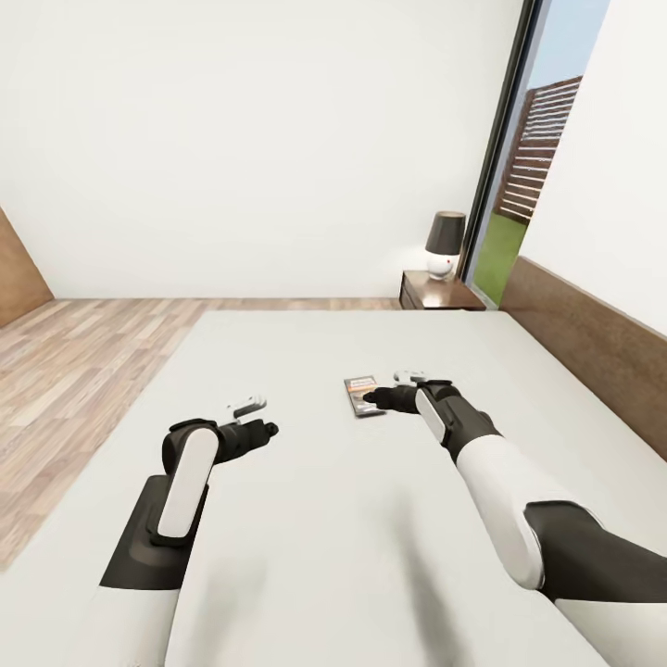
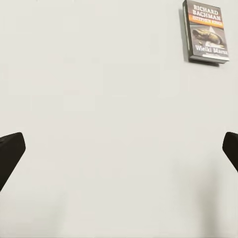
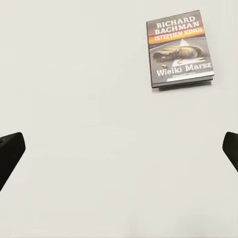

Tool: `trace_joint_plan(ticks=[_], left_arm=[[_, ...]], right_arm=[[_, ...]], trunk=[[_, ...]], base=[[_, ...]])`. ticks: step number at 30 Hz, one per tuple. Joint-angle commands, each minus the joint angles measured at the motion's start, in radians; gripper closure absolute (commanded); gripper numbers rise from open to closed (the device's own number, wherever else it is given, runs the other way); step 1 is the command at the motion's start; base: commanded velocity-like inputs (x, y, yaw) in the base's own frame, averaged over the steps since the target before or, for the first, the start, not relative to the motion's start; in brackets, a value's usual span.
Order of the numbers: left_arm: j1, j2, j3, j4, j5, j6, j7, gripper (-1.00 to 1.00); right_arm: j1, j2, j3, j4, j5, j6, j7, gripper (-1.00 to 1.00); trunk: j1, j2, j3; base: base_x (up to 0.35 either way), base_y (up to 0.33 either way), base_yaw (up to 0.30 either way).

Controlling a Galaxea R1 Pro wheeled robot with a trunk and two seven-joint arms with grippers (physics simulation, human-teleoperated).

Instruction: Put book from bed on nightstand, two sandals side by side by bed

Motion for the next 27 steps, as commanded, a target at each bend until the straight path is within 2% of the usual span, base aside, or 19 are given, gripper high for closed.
trace_joint_plan(ticks=[1, 6, 27], left_arm=[[-0.001, 0.0, 0.0, 0.001, 0.009, 0.002, 0.01, -1.0], [-0.002, 0.002, 0.001, 0.004, 0.007, 0.002, 0.013, -1.0], [0.001, 0.002, 0.0, 0.007, 0.013, 0.002, 0.037, -1.0]], right_arm=[[-0.001, 0.001, -0.001, 0.004, -0.005, -0.001, -0.002, -1.0], [-0.002, 0.004, 0.0, 0.024, -0.006, -0.023, -0.009, -1.0], [-0.001, 0.003, 0.006, 0.018, -0.004, -0.026, -0.009, -1.0]], trunk=[[0.0, -0.001, -0.003], [0.0, -0.001, -0.01], [0.0, -0.001, -0.043]], base=[[0.0, 0.0, -0.03], [0.0, 0.0, -0.037], [0.0, 0.0, -0.003]])
